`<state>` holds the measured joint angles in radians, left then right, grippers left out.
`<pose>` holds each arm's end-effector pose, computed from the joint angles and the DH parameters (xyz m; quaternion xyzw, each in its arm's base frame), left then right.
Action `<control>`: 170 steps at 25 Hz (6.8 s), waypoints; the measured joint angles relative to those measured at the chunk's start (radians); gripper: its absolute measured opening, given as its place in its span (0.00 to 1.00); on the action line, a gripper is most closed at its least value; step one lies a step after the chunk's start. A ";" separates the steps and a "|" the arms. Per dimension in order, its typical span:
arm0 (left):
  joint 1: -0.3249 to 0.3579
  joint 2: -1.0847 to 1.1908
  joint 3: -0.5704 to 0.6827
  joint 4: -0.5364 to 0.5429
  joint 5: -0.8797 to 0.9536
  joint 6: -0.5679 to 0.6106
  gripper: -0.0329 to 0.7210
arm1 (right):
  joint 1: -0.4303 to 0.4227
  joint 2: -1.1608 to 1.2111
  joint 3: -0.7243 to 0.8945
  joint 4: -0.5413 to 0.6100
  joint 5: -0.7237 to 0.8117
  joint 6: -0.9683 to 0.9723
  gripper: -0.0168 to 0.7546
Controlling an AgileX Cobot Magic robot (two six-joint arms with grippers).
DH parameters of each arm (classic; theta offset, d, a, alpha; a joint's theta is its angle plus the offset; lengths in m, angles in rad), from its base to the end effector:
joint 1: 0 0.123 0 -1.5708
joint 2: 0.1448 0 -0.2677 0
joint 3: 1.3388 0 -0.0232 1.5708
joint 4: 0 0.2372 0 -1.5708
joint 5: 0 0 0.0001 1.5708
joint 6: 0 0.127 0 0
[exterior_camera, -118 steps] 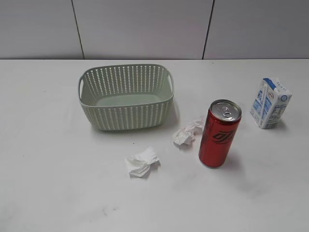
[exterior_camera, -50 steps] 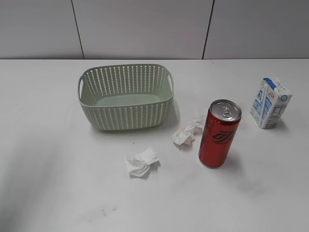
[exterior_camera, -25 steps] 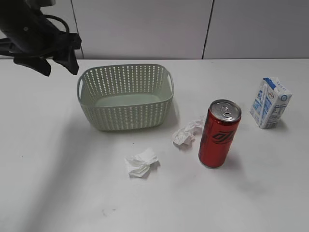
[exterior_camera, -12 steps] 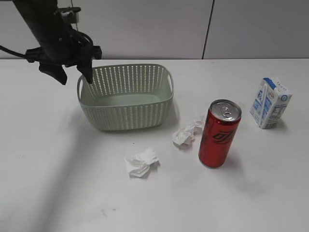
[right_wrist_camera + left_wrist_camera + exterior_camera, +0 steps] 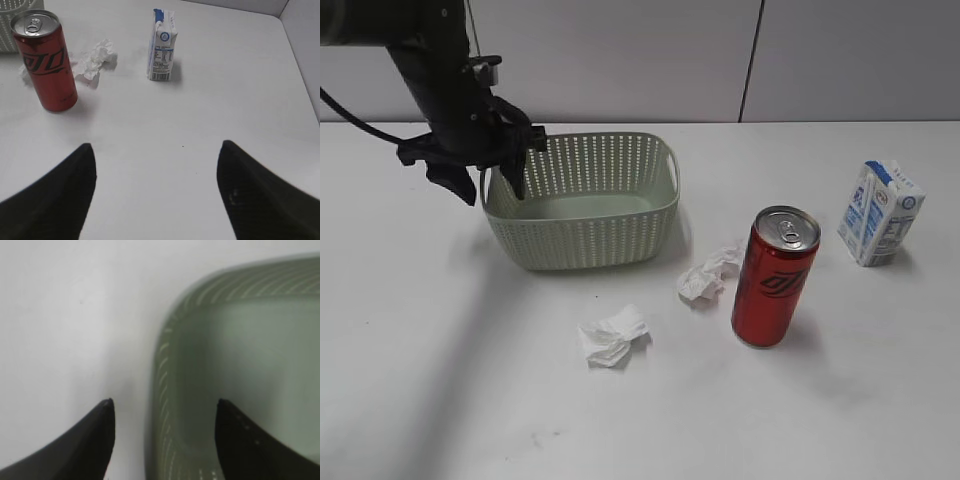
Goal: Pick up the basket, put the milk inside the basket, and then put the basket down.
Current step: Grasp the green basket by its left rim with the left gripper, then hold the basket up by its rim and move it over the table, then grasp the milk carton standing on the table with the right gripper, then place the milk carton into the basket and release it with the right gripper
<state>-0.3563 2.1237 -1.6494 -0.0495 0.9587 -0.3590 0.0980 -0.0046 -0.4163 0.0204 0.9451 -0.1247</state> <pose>0.4000 -0.1544 0.1364 -0.0132 0.9934 -0.0596 0.0975 0.0455 0.0066 0.2423 -0.0931 0.8384 0.0030 0.5371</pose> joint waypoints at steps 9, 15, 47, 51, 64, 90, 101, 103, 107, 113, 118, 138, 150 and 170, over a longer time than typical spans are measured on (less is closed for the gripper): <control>0.000 0.049 -0.001 -0.007 -0.014 -0.033 0.64 | 0.000 0.000 0.000 0.000 0.000 0.000 0.79; 0.000 0.051 -0.001 -0.013 -0.029 -0.057 0.45 | 0.000 0.000 0.000 0.000 0.000 0.000 0.79; -0.013 -0.191 -0.001 0.005 0.232 -0.140 0.04 | 0.000 0.000 0.000 0.000 0.000 0.002 0.79; -0.055 -0.274 0.054 0.008 0.252 -0.140 0.04 | 0.000 0.000 0.000 0.000 0.000 0.002 0.79; -0.270 -0.607 0.541 0.081 0.059 -0.342 0.04 | 0.000 0.000 0.000 0.000 -0.001 0.002 0.79; -0.293 -0.612 0.738 0.050 -0.111 -0.364 0.04 | 0.000 0.624 -0.255 -0.002 -0.134 0.089 0.79; -0.293 -0.612 0.738 0.050 -0.101 -0.358 0.04 | 0.000 1.324 -0.594 -0.002 -0.238 0.029 0.79; -0.293 -0.612 0.738 0.050 -0.096 -0.354 0.04 | 0.000 1.414 -0.634 -0.002 -0.262 0.026 0.79; -0.293 -0.612 0.738 0.041 -0.078 -0.349 0.04 | 0.000 1.543 -0.669 -0.010 -0.348 0.024 0.79; -0.293 -0.612 0.738 0.039 -0.055 -0.348 0.04 | 0.000 1.677 -0.671 -0.051 -0.529 0.022 0.79; -0.293 -0.612 0.738 0.039 -0.053 -0.347 0.04 | 0.000 1.764 -0.673 -0.053 -0.629 0.021 0.79; -0.293 -0.612 0.738 0.039 -0.054 -0.347 0.04 | 0.000 1.909 -0.682 -0.052 -0.659 0.022 0.44; -0.293 -0.612 0.738 0.077 -0.081 -0.346 0.04 | 0.000 1.746 -0.811 -0.051 -0.338 0.022 0.44; -0.293 -0.612 0.738 0.077 -0.109 -0.345 0.04 | 0.028 1.081 -0.641 0.431 -0.157 -0.262 0.44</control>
<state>-0.6488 1.5118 -0.9114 0.0279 0.8498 -0.7040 0.1259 1.0759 -1.0572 0.4517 0.7877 -0.3865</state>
